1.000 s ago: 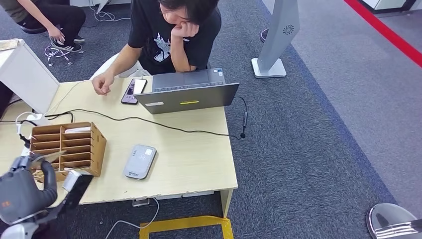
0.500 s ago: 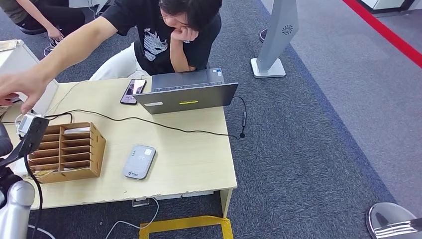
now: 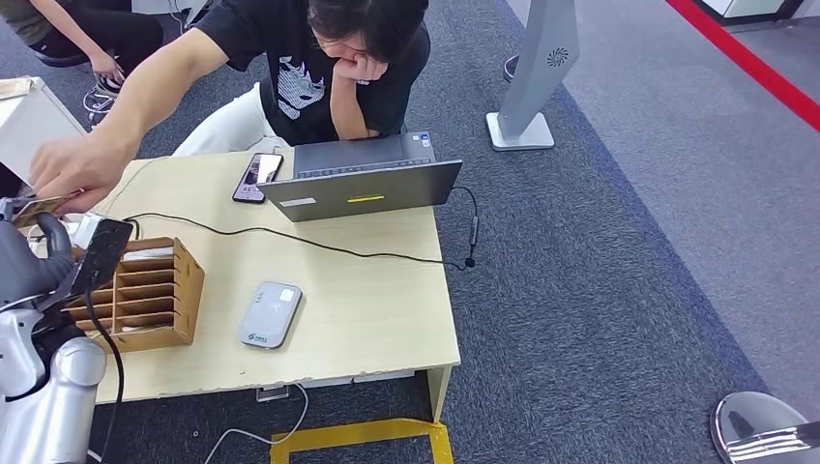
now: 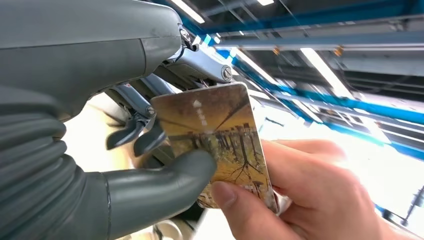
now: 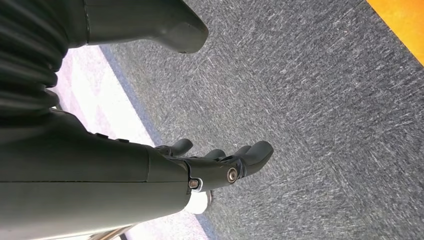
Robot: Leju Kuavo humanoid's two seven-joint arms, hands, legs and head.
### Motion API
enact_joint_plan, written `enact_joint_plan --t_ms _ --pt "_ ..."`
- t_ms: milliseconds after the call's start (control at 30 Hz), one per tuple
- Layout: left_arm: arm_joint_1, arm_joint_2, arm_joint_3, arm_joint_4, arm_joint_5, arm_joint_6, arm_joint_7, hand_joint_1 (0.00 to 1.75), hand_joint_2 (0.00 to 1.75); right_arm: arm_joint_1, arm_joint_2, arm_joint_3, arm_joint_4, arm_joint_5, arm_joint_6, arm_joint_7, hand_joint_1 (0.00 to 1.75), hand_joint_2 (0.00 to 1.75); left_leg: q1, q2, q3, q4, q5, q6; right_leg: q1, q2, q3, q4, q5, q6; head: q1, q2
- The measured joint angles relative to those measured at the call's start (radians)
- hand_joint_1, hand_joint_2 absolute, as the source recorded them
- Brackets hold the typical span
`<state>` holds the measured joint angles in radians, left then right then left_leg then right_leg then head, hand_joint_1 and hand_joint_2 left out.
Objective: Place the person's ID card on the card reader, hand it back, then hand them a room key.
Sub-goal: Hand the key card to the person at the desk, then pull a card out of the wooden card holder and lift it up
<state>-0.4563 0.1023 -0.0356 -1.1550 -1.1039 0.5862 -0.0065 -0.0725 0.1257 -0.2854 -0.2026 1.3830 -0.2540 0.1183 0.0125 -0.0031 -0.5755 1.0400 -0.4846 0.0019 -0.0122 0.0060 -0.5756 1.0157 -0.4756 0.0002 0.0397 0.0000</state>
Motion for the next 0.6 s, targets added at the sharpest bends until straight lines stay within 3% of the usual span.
enact_joint_plan --t_ms 100,133,400,600 --pt "0.007 -0.013 -0.020 -0.014 0.038 -0.014 -0.010 0.16 1.75 0.000 0.000 0.000 0.000 0.000 0.001 0.000 0.00 1.75 0.000 0.001 0.000 0.000 0.000 0.000 0.000 0.001 -0.001 0.000 0.000 0.000 0.000 0.000" --pt "0.009 -0.016 -0.024 -0.018 0.046 -0.016 -0.012 0.00 1.75 0.000 0.000 0.000 0.000 0.000 0.001 0.000 0.00 1.75 0.000 0.001 0.000 0.000 0.000 0.000 0.000 0.001 -0.001 0.000 0.000 0.000 0.000 0.000" --pt "0.028 -0.022 -0.063 -0.074 0.118 -0.132 -0.009 0.00 1.75 0.002 0.000 0.000 0.000 -0.009 -0.003 0.000 0.00 1.75 0.000 0.001 -0.001 0.000 0.000 0.000 0.000 0.001 -0.001 0.000 0.000 0.000 0.000 0.000" --pt "0.075 -0.004 -0.128 -0.211 0.094 -0.212 0.014 0.00 1.75 0.010 0.000 -0.001 0.000 -0.019 -0.018 0.000 0.00 1.75 0.000 0.001 -0.001 0.000 0.000 0.000 0.000 0.001 -0.001 0.000 0.000 0.000 0.000 0.000"
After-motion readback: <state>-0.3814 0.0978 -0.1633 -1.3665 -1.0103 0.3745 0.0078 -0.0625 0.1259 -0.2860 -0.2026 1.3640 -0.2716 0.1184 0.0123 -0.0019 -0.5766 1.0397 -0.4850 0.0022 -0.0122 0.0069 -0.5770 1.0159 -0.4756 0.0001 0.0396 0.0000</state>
